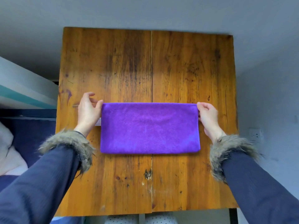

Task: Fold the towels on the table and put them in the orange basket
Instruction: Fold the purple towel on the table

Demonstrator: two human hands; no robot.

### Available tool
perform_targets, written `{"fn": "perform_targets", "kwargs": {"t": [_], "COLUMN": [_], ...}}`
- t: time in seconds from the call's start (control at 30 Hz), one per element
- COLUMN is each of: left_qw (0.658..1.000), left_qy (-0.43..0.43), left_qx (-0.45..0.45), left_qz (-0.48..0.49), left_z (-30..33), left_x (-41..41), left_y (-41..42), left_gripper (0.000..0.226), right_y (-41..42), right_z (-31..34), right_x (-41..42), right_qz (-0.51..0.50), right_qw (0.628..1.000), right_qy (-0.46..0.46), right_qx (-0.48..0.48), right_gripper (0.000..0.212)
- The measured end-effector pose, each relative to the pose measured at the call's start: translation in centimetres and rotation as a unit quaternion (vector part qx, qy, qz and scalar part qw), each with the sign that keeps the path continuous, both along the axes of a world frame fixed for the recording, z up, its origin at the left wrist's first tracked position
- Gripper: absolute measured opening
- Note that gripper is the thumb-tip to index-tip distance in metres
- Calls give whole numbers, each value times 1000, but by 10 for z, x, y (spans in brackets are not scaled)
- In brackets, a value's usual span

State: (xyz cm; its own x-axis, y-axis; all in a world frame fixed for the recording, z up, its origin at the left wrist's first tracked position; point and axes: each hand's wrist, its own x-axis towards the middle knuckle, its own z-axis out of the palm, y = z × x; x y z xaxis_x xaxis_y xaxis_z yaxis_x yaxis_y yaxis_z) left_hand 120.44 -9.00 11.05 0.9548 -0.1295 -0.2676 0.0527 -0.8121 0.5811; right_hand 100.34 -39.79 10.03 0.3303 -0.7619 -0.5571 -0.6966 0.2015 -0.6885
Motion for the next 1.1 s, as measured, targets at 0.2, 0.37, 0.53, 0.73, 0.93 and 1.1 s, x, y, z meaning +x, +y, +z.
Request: {"fn": "perform_targets", "kwargs": {"t": [0.2,0.37,0.53,0.73,0.93,1.1], "left_qw": [949,902,889,911,933,945], "left_qy": [-163,-160,-177,-182,-146,-138], "left_qx": [88,138,183,194,171,129], "left_qz": [-255,-377,-381,-315,-280,-267], "left_z": [-3,-31,-54,-61,-60,-55], "left_x": [-76,-124,-110,-69,-68,-69], "left_y": [-23,-54,-49,-5,17,16], "left_gripper": [45,51,58,59,59,57], "right_y": [61,125,99,50,47,64], "right_z": [15,-22,-49,-57,-53,-41], "right_x": [-14,-14,-21,-39,-42,-36], "right_qz": [243,418,435,376,366,362], "right_qw": [906,819,788,813,827,819], "right_qy": [22,47,69,89,112,131], "right_qx": [-345,-391,-431,-435,-412,-425], "right_gripper": [48,53,56,56,57,60]}}
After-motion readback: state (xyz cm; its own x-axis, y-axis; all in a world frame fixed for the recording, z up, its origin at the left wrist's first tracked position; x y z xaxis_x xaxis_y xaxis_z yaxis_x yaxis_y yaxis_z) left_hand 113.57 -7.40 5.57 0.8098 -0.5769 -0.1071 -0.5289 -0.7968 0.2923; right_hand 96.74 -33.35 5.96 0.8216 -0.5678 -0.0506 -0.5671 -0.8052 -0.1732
